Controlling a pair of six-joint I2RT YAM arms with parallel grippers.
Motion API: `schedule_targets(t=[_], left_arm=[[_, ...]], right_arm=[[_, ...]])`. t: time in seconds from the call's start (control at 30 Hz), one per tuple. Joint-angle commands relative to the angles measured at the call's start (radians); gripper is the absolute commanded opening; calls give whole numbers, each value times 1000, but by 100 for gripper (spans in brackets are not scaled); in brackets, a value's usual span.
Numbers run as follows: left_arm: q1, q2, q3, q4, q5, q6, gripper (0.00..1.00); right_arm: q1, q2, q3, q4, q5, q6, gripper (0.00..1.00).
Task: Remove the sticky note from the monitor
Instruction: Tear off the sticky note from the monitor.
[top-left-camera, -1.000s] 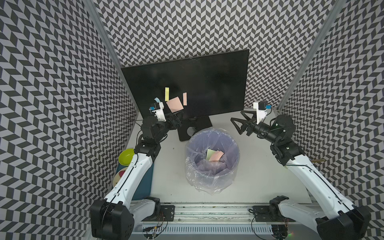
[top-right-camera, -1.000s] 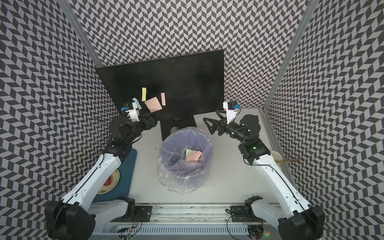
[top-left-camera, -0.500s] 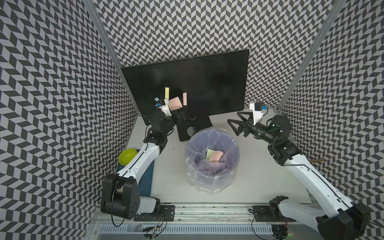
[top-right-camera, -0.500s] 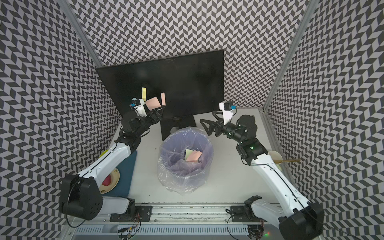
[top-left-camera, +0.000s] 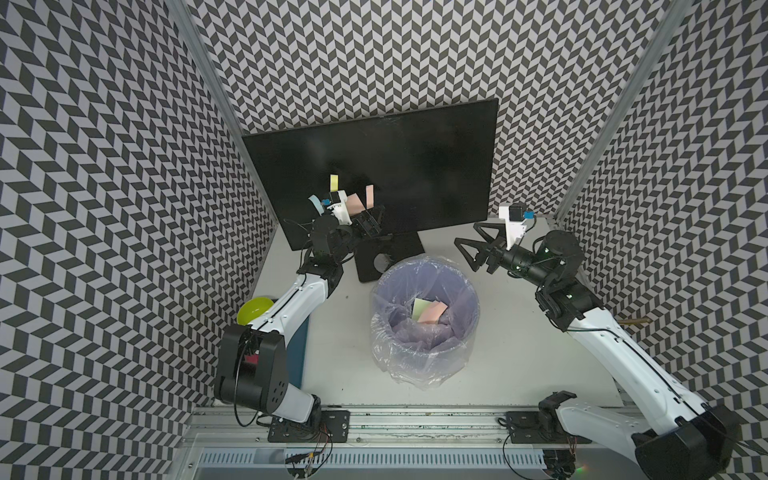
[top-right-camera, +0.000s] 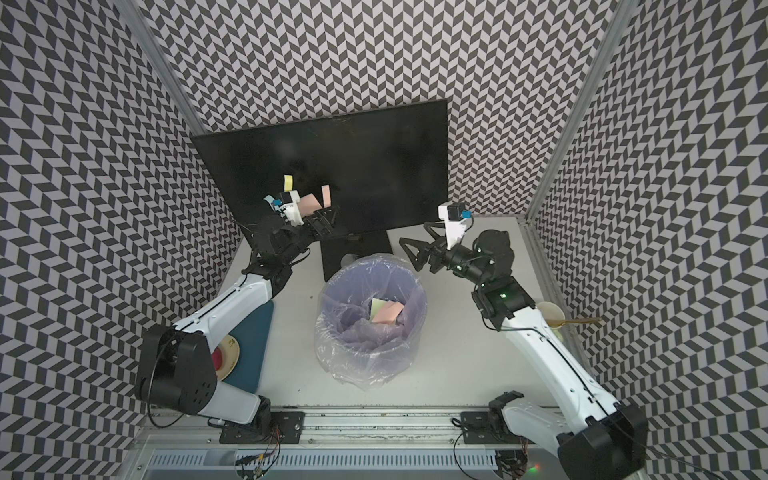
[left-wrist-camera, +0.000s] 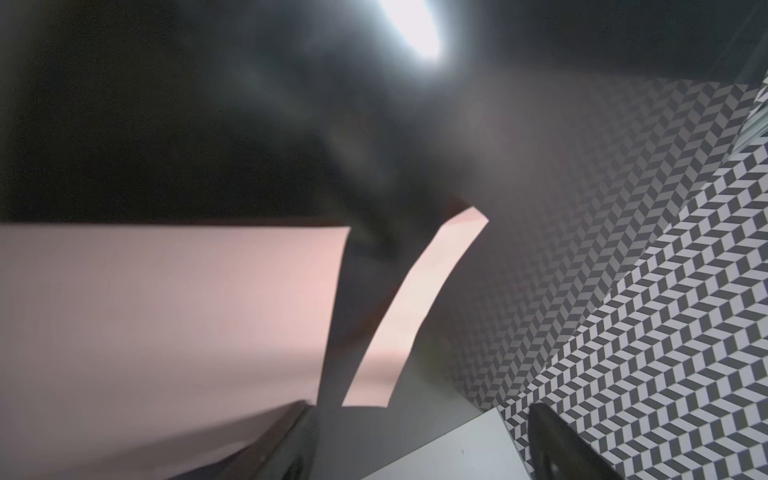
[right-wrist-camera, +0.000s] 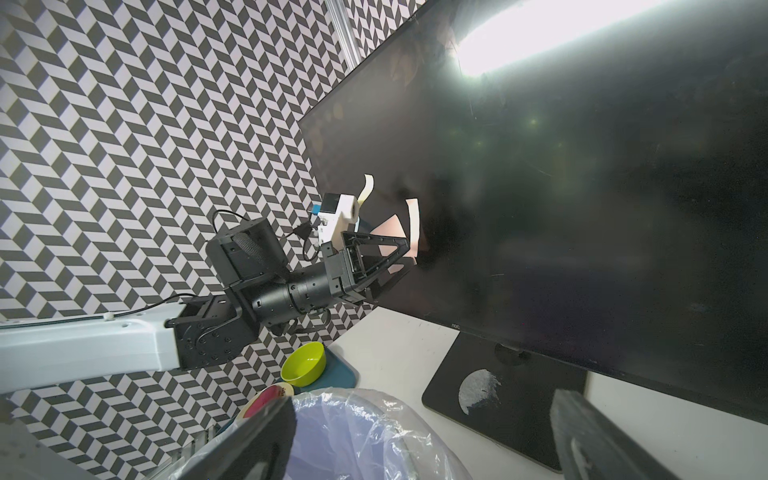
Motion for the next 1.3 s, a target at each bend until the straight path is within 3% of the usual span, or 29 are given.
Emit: schedule_targets(t=[0.0,0.17,0.57,1.13,1.27], left_arm=[[-5,15,51,42,29,-17,84],[-1,24,47,58,58,-53,82],[6,8,50,56,66,-78,65],[32,30,50,59,68,-103,32],[37,34,56,63,77,-107,20]], right_arm=[[6,2,-6,52,13,3,99],[6,-2,-7,51,13,0,99],[6,-8,-10,54,13,0,99],[6,-7,-15,61,16,-3,99],[6,-8,-17,61,17,-1,99]])
